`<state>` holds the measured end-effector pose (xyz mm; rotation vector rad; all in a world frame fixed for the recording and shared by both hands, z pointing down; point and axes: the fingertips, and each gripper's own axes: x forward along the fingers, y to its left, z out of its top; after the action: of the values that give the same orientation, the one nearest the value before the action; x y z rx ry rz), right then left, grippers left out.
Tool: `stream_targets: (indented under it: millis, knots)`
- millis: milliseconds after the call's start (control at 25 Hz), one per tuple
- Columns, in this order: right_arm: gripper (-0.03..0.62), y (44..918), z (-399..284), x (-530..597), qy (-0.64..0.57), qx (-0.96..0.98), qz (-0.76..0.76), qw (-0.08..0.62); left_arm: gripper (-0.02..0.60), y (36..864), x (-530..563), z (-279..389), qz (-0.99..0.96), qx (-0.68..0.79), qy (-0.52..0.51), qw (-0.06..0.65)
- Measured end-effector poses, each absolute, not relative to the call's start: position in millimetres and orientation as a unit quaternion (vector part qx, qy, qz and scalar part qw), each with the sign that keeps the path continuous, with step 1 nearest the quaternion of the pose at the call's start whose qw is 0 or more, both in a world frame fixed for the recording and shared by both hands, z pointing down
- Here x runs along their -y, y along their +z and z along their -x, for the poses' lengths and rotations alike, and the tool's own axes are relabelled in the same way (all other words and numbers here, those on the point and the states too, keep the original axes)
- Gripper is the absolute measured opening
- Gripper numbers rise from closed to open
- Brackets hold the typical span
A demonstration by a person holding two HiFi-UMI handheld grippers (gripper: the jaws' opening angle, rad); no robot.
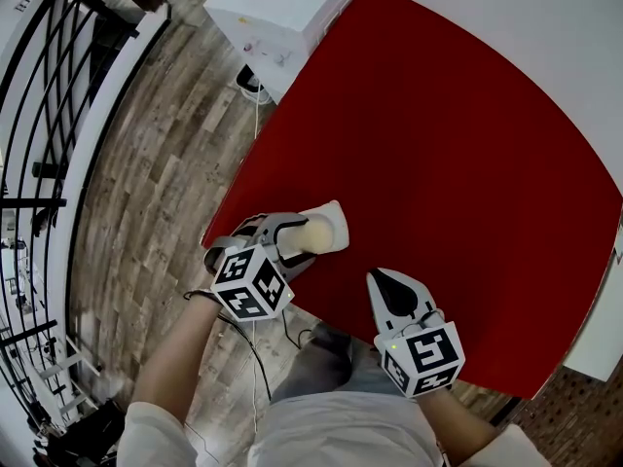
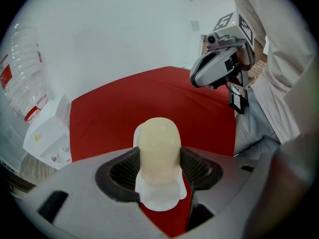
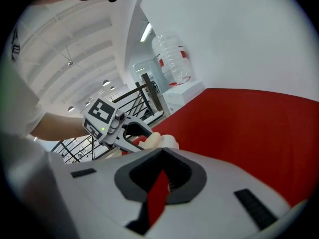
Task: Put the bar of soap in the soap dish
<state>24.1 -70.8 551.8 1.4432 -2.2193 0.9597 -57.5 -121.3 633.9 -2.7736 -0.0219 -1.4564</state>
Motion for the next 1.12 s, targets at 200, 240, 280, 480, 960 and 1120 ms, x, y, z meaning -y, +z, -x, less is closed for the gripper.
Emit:
stream_targets:
  millis: [200,240,280,480,960,1120]
  knots:
    - [0.005,552.5,-24.5,73.6,0.337,0.777,-0.506,0.161,0.261,640.6,125.5,56.6,0.883,0.011,-0.469,-0.001]
    - [0.005,552.9,-24.6,74.0,0.338,0.777,-0.506,0.160,0.261,642.7,125.9,57.3,0.882,0.012,-0.471,-0.002]
    - [0.005,553.4,-24.9,74.3,0.338,0.777,-0.506,0.160,0.261,644.8,126.0,58.1,0.880,0.013,-0.474,-0.003]
    - [0.005,556.7,-27.6,75.6,0.340,0.775,-0.508,0.159,0.261,653.0,124.9,59.7,0.877,0.017,-0.481,-0.002]
    - [0.005,555.4,-27.6,76.1,0.344,0.776,-0.505,0.157,0.261,655.7,126.2,58.9,0.875,0.024,-0.483,-0.013]
    - [0.005,557.1,-28.6,75.8,0.346,0.776,-0.505,0.156,0.261,657.4,126.4,58.1,0.875,0.027,-0.482,-0.017]
